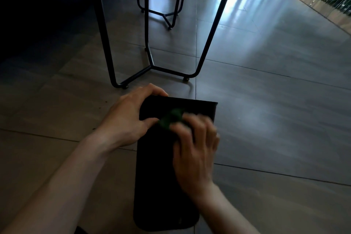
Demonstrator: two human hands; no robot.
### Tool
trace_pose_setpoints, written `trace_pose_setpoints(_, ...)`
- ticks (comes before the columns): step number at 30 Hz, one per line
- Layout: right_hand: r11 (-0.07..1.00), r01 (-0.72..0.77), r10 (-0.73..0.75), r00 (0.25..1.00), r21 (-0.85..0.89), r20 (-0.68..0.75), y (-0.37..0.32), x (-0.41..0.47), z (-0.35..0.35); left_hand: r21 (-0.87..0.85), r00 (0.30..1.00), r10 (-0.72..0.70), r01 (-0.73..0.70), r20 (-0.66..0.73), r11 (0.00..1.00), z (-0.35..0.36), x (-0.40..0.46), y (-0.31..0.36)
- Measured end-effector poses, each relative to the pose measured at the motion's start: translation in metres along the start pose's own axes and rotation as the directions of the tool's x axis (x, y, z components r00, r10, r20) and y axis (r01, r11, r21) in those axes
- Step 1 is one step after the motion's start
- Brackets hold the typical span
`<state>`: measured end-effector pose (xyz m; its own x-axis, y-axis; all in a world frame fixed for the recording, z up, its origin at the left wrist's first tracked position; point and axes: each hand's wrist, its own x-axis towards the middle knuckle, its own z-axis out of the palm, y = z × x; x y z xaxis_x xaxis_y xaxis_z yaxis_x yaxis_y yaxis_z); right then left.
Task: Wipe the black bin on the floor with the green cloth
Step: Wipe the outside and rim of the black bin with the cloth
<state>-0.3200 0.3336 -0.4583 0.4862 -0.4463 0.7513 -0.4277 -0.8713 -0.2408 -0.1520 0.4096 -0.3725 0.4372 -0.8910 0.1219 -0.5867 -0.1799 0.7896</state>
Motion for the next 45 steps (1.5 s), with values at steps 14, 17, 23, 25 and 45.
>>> trace_pose_setpoints(14, 0.825, 0.564, -0.530, 0.760, 0.023, 0.375, 0.010, -0.096, -0.026, 0.006, 1.000, -0.030, 0.030, 0.000, 1.000, -0.004, -0.004, -0.004)
trace_pose_setpoints(17, 0.963, 0.267, -0.258, 0.951, -0.033, 0.168, 0.011, -0.023, -0.016, 0.001, 1.000, -0.017, 0.017, 0.008, 1.000, -0.003, -0.003, -0.003)
trace_pose_setpoints(23, 0.984, 0.154, -0.149, 0.987, -0.091, 0.055, 0.010, 0.026, -0.004, 0.002, 1.000, -0.027, 0.027, -0.006, 1.000, -0.004, -0.002, -0.001)
trace_pose_setpoints(25, 0.944, 0.326, -0.317, 0.937, -0.043, 0.144, 0.011, -0.028, -0.013, -0.001, 0.999, -0.049, 0.049, -0.021, 0.999, -0.006, -0.002, -0.004)
trace_pose_setpoints(45, 0.714, 0.700, -0.641, 0.653, 0.001, 0.402, 0.021, -0.109, -0.039, -0.004, 0.999, -0.045, 0.045, 0.029, 0.999, -0.007, -0.010, 0.002)
